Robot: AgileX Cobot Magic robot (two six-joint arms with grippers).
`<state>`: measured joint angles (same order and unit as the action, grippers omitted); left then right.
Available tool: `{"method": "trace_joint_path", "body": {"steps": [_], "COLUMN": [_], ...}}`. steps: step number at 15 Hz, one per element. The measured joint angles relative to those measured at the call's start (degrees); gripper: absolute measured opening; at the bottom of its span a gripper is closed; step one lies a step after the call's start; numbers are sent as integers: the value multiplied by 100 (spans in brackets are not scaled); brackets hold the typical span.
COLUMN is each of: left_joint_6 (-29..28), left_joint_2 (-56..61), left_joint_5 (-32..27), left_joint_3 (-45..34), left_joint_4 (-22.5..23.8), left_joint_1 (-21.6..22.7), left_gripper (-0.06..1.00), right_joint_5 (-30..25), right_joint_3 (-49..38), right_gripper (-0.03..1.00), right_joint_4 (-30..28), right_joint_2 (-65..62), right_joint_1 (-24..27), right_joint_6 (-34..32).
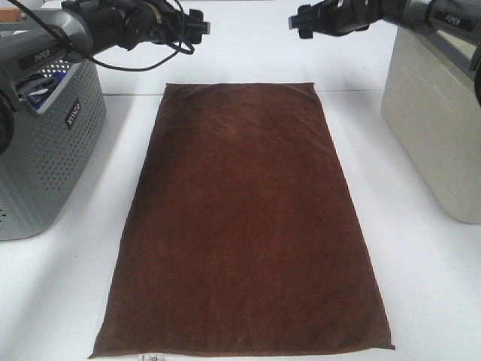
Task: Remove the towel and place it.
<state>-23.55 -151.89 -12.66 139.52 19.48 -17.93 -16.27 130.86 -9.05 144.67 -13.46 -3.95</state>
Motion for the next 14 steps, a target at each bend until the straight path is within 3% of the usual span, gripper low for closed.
{"method": "trace_joint_path", "body": {"steps": [2, 5, 8, 10, 14], "left_joint_6": [0, 0, 74, 464, 934], "left_joint_2": [327, 842, 1541, 1977, 2676], "left_joint_5": [46, -670, -2286, -3335, -4968], "left_joint_3": [0, 0, 0, 0, 0], "left_joint_4": [-11, -126, -407, -464, -447], "left_joint_1": [-97, -189, -241, -321, -338], "left_gripper": [83, 83, 83, 83, 83], "right_joint_5": [-487, -1530, -2951, -3879, -5231], "right_joint_3": [0, 0, 29, 29, 29], "right_gripper": [77, 77, 77, 77, 77], "right_joint_4": [34, 286, 321, 321, 361], "right_joint_2": [-504, -1220, -1856, -2149, -2286], "right_joint_1": [0, 0, 0, 0, 0], "right_joint_6": [0, 0, 0, 0, 195]}}
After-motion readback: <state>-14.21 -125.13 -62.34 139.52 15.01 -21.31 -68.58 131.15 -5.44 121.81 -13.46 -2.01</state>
